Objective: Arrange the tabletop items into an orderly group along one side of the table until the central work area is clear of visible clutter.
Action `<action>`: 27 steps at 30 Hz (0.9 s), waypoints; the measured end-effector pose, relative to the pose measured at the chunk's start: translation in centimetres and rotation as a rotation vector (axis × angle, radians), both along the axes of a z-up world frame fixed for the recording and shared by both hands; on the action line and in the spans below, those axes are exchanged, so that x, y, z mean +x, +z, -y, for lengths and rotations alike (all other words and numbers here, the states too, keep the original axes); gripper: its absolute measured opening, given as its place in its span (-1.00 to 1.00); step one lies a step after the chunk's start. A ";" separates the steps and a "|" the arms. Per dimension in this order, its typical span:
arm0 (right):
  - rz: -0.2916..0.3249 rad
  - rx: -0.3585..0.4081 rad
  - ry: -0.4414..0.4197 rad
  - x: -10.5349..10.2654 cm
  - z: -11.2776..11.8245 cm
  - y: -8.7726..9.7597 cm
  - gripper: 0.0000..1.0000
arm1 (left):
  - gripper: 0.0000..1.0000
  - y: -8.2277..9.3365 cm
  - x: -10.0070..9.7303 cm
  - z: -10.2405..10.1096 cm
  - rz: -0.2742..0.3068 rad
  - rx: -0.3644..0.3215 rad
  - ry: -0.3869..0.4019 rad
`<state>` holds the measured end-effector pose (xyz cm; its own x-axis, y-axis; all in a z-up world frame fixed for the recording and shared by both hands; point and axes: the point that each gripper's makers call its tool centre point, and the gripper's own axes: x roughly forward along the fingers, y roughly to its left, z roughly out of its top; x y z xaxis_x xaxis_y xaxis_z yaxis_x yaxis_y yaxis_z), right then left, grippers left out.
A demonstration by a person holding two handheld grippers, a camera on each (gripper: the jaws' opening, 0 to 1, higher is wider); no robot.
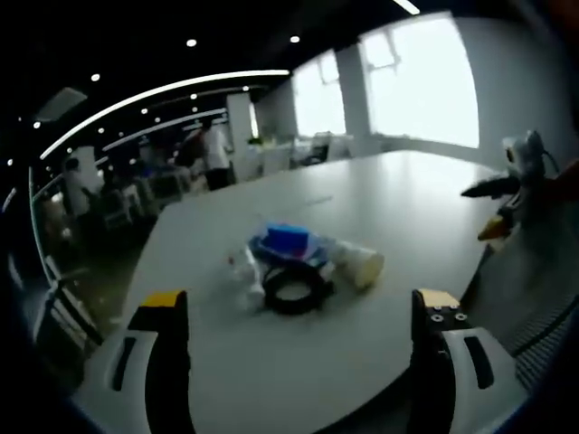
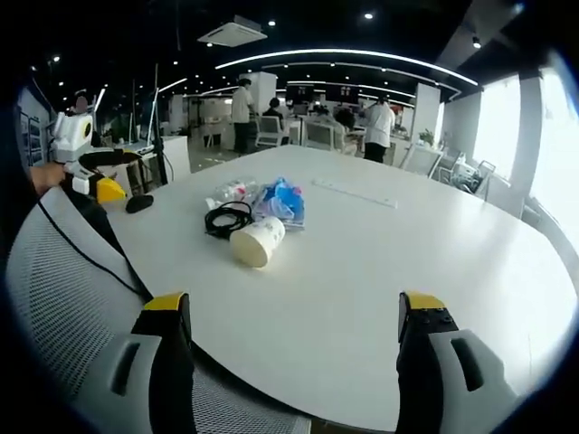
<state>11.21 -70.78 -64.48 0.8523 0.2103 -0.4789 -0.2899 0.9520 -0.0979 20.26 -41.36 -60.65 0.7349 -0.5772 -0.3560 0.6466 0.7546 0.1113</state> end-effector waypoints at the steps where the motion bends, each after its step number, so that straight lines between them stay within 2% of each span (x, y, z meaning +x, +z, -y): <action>1: 0.000 0.000 0.000 0.0 0.0 0.0 0.89 | 0.99 0.1 0.1 0.0 0.000 -0.003 0.002; 11: 0.001 -0.005 -0.009 0.0 0.3 0.0 0.90 | 0.99 0.9 2.3 0.1 -0.011 -0.024 0.021; 19: 0.008 0.000 -0.013 0.0 0.3 0.1 0.89 | 0.99 0.5 4.4 -0.1 -0.020 -0.021 0.046; 22: 0.005 0.004 -0.016 -0.1 0.4 0.0 0.87 | 0.99 -0.2 5.2 -0.1 -0.053 -0.033 0.058; 27: 0.017 0.000 -0.024 -0.2 0.5 0.6 0.87 | 0.99 -0.3 6.6 0.6 -0.056 -0.027 0.061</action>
